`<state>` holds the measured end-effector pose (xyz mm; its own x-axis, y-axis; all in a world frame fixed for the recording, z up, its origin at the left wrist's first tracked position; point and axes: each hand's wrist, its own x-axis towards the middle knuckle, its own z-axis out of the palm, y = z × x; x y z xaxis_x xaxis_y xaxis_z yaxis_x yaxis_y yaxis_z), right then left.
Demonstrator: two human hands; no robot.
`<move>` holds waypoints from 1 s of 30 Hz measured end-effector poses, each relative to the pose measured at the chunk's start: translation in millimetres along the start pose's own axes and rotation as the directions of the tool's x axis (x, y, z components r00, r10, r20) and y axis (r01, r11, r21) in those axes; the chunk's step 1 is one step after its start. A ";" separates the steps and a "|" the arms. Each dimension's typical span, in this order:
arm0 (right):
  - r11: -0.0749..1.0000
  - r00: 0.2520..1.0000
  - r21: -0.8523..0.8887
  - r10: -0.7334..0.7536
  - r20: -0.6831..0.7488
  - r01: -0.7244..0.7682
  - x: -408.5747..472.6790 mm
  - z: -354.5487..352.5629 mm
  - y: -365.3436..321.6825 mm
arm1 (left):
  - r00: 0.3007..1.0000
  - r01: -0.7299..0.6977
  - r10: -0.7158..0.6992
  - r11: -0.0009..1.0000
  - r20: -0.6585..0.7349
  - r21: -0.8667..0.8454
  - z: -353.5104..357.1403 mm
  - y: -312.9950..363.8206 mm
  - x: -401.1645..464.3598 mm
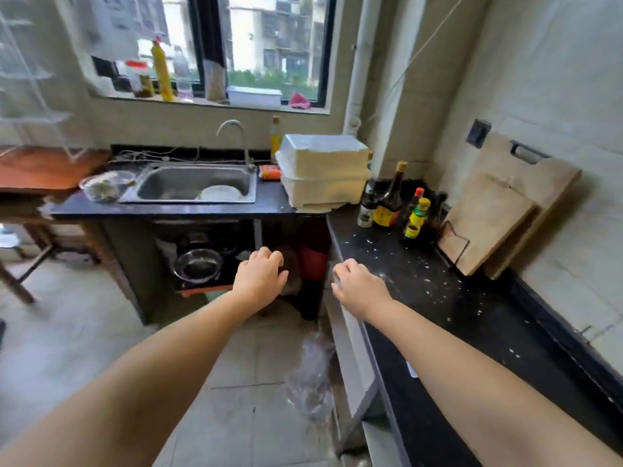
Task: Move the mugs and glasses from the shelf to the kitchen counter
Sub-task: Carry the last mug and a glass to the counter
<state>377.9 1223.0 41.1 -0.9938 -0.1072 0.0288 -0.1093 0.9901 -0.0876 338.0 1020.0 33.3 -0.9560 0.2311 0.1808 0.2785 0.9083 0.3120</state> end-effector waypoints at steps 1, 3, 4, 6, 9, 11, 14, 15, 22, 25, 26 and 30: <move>0.999 0.999 0.006 -0.051 -0.005 0.051 9.6 3.1 -33.0 | 0.999 0.048 -0.048 0.999 -0.012 0.001 -14.0 -30.9 -11.3; 0.993 0.993 0.009 -0.116 -0.010 0.117 19.5 7.8 -79.4 | 0.995 0.094 -0.094 0.995 -0.025 0.010 -31.6 -72.8 -27.8; 0.989 0.989 0.011 -0.148 -0.014 0.149 24.6 11.8 -110.5 | 0.993 0.118 -0.117 0.993 -0.035 0.022 -43.6 -100.3 -39.4; 0.982 0.982 0.019 -0.189 -0.011 0.189 30.8 18.7 -168.6 | 0.987 0.160 -0.158 0.986 -0.036 0.037 -64.4 -150.2 -60.0; 0.965 0.966 0.041 -0.259 -0.022 0.260 42.4 28.0 -255.1 | 0.977 0.209 -0.206 0.976 -0.062 0.054 -98.0 -222.3 -88.7; 0.956 0.958 0.069 -0.285 -0.032 0.287 48.5 31.3 -305.0 | 0.967 0.247 -0.241 0.967 -0.081 0.068 -118.2 -262.6 -105.6; 0.938 0.942 0.086 -0.334 -0.025 0.335 59.2 34.6 -371.9 | 0.949 0.311 -0.304 0.947 -0.086 0.076 -145.8 -319.2 -124.5; 0.932 0.936 0.088 -0.351 -0.024 0.352 65.2 34.8 -393.5 | 0.942 0.329 -0.322 0.941 -0.095 0.083 -156.0 -337.9 -128.5; 0.892 0.893 0.049 -0.450 -0.010 0.450 118.8 31.4 -486.9 | 0.900 0.412 -0.398 0.910 -0.178 0.051 -190.7 -423.0 -130.7; 0.874 0.875 0.037 -0.485 -0.010 0.485 159.3 35.4 -517.8 | 0.891 0.431 -0.419 0.901 -0.174 0.037 -199.9 -458.4 -112.4; 0.869 0.870 0.036 -0.493 -0.014 0.493 174.9 36.5 -526.1 | 0.891 0.431 -0.419 0.902 -0.175 0.032 -203.0 -469.8 -103.8; 0.850 0.850 0.034 -0.524 -0.050 0.526 245.9 36.5 -560.0 | 0.876 0.449 -0.440 0.894 -0.197 0.001 -217.6 -523.1 -60.1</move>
<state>194.1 638.9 60.9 -0.7866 -0.6057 0.1199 -0.6164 0.7819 -0.0933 269.8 455.0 62.1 -0.9420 -0.2656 0.2050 -0.1800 0.9157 0.3593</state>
